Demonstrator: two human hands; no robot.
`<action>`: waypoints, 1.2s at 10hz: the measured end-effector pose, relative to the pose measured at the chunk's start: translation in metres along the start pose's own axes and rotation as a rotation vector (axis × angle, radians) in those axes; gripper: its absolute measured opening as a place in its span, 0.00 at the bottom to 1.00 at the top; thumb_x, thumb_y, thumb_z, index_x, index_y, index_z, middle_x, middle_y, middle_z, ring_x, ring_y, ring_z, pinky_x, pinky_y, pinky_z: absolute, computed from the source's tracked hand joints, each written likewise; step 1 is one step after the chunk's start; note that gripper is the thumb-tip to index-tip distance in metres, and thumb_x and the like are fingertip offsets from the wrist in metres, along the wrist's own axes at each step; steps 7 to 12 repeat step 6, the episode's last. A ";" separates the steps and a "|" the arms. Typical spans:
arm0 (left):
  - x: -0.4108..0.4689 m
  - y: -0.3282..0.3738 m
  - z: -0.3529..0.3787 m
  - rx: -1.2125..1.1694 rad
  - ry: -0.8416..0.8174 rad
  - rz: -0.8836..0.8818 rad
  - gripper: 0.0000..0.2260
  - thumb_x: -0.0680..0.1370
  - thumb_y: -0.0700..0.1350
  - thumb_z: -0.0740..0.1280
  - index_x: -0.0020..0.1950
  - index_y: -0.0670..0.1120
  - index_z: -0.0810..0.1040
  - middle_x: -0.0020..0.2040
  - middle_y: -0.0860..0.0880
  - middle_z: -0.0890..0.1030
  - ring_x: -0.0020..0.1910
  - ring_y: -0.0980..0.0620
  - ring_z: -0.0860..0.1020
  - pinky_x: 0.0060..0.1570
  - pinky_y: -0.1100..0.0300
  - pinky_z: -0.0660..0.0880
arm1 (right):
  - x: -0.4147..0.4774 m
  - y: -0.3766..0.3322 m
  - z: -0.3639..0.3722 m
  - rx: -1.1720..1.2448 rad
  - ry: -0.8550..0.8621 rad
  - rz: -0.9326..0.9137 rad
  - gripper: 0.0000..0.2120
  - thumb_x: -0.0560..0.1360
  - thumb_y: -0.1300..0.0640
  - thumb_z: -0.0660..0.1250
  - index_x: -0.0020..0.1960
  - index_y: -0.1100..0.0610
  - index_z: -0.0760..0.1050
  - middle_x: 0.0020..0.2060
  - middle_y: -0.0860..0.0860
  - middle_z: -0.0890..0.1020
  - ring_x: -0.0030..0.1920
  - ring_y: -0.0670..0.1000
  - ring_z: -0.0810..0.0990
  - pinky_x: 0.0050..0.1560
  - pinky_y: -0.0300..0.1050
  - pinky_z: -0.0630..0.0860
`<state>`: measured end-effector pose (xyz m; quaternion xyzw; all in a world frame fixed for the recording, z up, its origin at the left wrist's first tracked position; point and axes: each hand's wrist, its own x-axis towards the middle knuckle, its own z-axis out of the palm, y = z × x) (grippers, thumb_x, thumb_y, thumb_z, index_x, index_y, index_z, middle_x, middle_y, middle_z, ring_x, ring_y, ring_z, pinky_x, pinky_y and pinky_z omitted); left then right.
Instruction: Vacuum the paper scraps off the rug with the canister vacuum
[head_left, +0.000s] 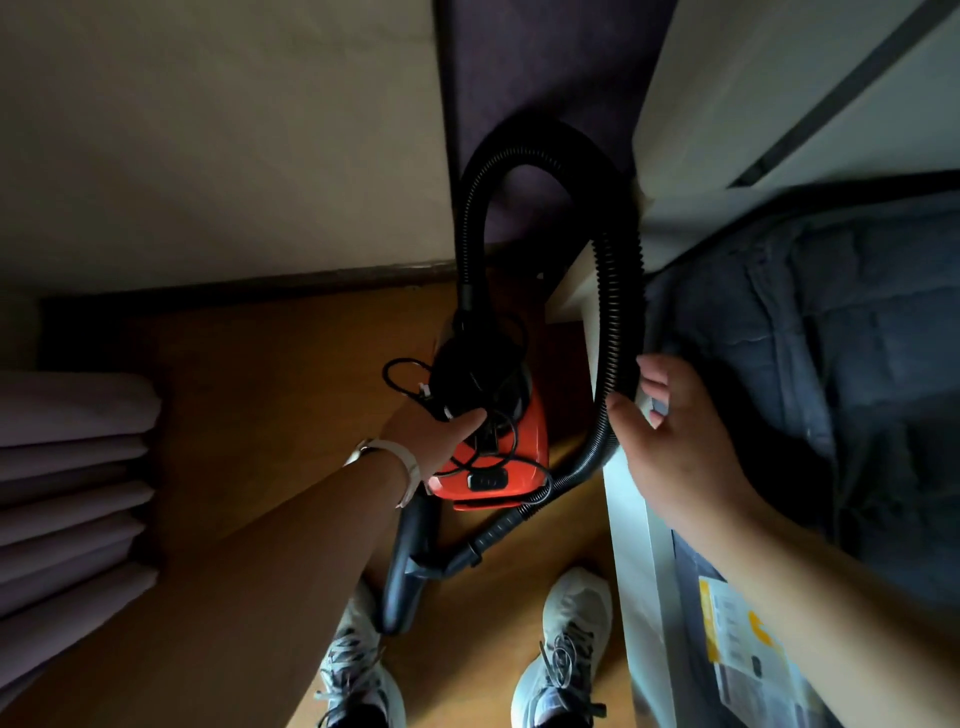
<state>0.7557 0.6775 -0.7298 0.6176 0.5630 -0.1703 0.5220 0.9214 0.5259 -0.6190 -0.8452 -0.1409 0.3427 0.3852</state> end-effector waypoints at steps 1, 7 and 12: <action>0.003 -0.006 -0.008 0.102 -0.068 -0.064 0.26 0.69 0.71 0.65 0.45 0.49 0.81 0.40 0.50 0.82 0.37 0.54 0.77 0.35 0.60 0.70 | -0.009 0.002 0.000 -0.103 0.018 -0.034 0.20 0.77 0.56 0.68 0.68 0.55 0.71 0.61 0.49 0.74 0.65 0.47 0.72 0.70 0.47 0.68; -0.039 -0.034 -0.023 0.044 0.017 0.172 0.11 0.71 0.58 0.69 0.44 0.53 0.74 0.32 0.53 0.78 0.31 0.55 0.76 0.34 0.54 0.78 | -0.056 -0.018 0.015 -0.426 -0.174 -0.247 0.13 0.77 0.53 0.67 0.61 0.53 0.77 0.55 0.46 0.77 0.56 0.43 0.75 0.52 0.27 0.65; -0.039 -0.034 -0.023 0.044 0.017 0.172 0.11 0.71 0.58 0.69 0.44 0.53 0.74 0.32 0.53 0.78 0.31 0.55 0.76 0.34 0.54 0.78 | -0.056 -0.018 0.015 -0.426 -0.174 -0.247 0.13 0.77 0.53 0.67 0.61 0.53 0.77 0.55 0.46 0.77 0.56 0.43 0.75 0.52 0.27 0.65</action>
